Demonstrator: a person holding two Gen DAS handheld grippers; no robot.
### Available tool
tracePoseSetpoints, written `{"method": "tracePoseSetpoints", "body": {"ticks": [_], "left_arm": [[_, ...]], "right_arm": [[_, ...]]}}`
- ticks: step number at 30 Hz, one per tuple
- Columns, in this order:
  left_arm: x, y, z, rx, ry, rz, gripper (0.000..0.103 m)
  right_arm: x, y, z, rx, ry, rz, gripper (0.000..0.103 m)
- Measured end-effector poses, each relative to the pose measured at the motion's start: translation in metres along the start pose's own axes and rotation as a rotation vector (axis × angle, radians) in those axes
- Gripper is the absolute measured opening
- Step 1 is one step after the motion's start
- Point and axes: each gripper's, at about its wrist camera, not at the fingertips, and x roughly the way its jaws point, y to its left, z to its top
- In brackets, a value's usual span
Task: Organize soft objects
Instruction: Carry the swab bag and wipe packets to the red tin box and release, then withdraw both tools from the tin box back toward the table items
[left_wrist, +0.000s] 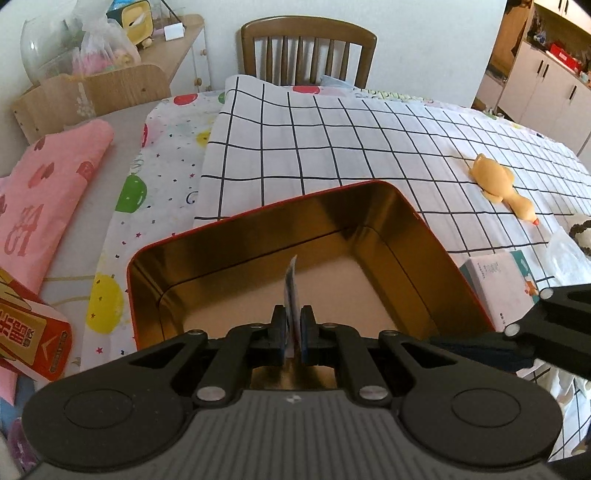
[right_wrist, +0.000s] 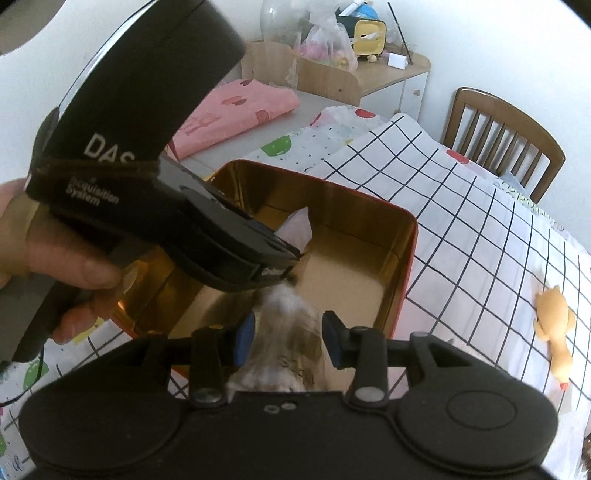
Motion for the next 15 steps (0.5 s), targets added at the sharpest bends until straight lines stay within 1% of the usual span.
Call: {"method": "tracePoseSetpoints", "body": {"ticks": [2, 11, 15], "left_arm": [[-0.002, 0.000, 0.000, 0.004, -0.006, 0.002, 0.007], [-0.012, -0.004, 0.000, 0.021, -0.033, 0.016, 0.008], [-0.020, -0.007, -0.001, 0.033, -0.051, 0.032, 0.008]], "right_arm": [[-0.003, -0.003, 0.000, 0.021, -0.012, 0.013, 0.045], [-0.020, -0.011, -0.003, 0.062, -0.044, 0.003, 0.048], [-0.029, -0.013, -0.006, 0.075, -0.060, -0.005, 0.053]]}}
